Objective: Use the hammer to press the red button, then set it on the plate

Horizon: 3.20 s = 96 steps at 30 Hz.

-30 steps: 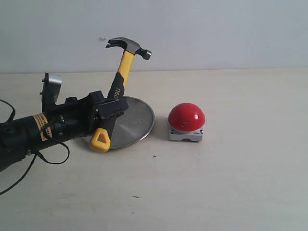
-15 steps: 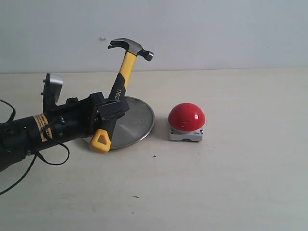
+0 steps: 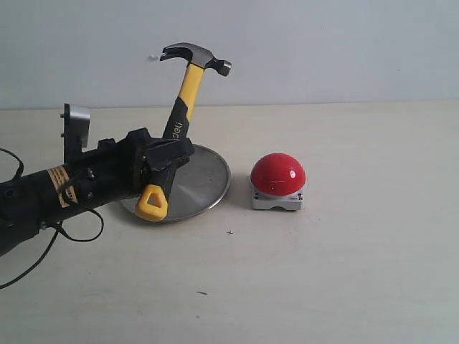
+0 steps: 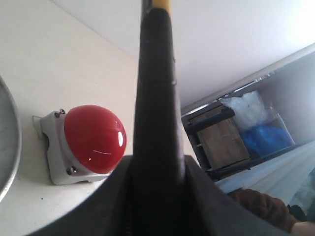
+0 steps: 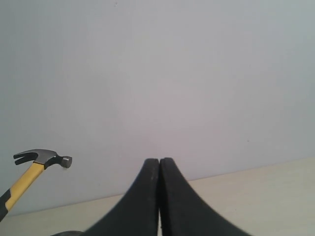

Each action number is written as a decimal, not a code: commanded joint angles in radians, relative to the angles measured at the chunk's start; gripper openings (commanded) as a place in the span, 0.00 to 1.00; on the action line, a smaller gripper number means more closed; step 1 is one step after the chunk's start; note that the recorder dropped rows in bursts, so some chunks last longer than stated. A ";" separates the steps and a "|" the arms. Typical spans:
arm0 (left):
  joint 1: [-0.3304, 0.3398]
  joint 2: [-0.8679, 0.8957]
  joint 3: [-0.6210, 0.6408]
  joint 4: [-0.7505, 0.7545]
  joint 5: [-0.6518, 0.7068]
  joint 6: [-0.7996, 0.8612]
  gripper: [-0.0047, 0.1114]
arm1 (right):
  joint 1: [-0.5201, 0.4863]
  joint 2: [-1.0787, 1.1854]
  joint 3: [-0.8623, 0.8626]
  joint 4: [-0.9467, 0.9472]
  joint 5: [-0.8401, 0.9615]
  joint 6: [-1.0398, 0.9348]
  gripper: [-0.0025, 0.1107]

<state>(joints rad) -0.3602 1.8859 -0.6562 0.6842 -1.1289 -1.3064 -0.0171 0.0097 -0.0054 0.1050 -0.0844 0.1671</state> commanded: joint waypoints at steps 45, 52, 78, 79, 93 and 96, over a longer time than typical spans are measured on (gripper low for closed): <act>0.072 -0.048 -0.149 0.224 0.252 -0.301 0.04 | -0.005 -0.005 0.005 -0.005 -0.008 -0.008 0.02; 0.072 -0.048 -0.149 0.222 0.263 -0.296 0.04 | -0.005 -0.005 0.005 -0.005 -0.008 -0.008 0.02; 0.072 -0.048 -0.147 0.194 0.316 -0.358 0.04 | -0.005 -0.005 0.005 -0.003 -0.008 -0.008 0.02; 0.070 -0.048 -0.143 0.173 0.330 -0.370 0.04 | -0.005 -0.005 0.005 -0.003 -0.008 -0.008 0.02; -0.009 -0.046 -0.079 -0.194 0.398 -0.206 0.04 | -0.005 -0.005 0.005 -0.003 -0.008 -0.008 0.02; -0.009 -0.044 -0.081 -0.198 0.447 -0.193 0.04 | -0.005 -0.005 0.005 -0.003 -0.008 -0.008 0.02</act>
<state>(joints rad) -0.3646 1.8547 -0.7250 0.5044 -0.6338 -1.5439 -0.0171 0.0097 -0.0054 0.1050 -0.0863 0.1671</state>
